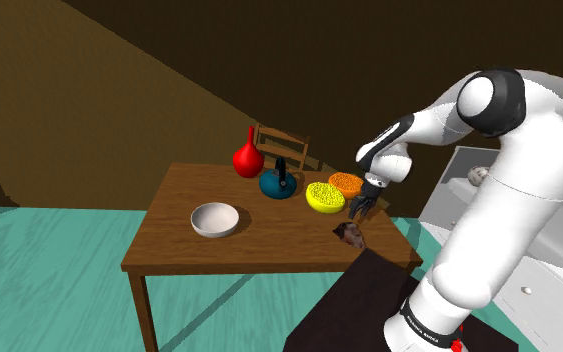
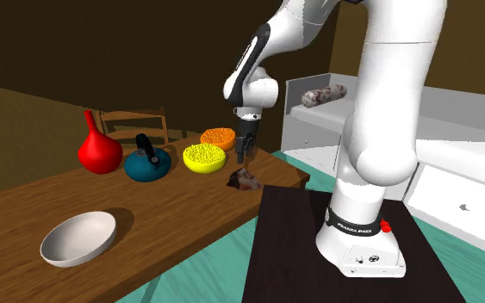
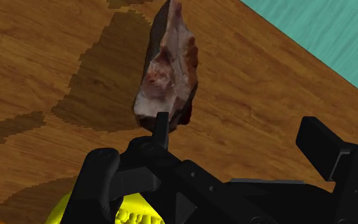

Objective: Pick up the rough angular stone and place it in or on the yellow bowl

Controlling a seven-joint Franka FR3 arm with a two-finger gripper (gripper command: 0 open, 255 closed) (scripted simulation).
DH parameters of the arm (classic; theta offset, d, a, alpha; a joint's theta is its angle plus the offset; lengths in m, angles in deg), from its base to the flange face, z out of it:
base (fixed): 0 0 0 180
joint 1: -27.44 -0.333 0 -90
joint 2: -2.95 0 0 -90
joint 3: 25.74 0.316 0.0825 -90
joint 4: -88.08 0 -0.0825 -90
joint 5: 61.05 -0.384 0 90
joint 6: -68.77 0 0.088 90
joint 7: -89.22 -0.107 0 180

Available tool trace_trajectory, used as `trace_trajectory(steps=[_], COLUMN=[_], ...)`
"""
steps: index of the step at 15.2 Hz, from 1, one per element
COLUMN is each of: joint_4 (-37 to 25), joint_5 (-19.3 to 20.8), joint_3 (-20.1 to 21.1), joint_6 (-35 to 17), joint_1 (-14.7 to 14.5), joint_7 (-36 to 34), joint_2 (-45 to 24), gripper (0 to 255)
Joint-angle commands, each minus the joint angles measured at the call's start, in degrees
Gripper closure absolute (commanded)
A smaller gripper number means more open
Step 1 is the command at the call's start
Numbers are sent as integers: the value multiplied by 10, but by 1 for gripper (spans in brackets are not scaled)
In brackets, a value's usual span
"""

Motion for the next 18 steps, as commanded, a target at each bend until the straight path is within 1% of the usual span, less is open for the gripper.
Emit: trace_trajectory(steps=[1,3,5,12,13,18], joint_4=[-25,-56,-87,-96,-97,-97], joint_5=[-75,-137,-186,-252,-257,-257], joint_3=[-1,17,38,83,86,87], joint_6=[-6,-5,-2,-33,-36,-36], joint_1=[11,38,68,92,94,94], joint_7=[71,127,171,215,218,218], joint_2=[-63,-122,-175,-228,-232,-232], gripper=[0,0,0,0,0,0])
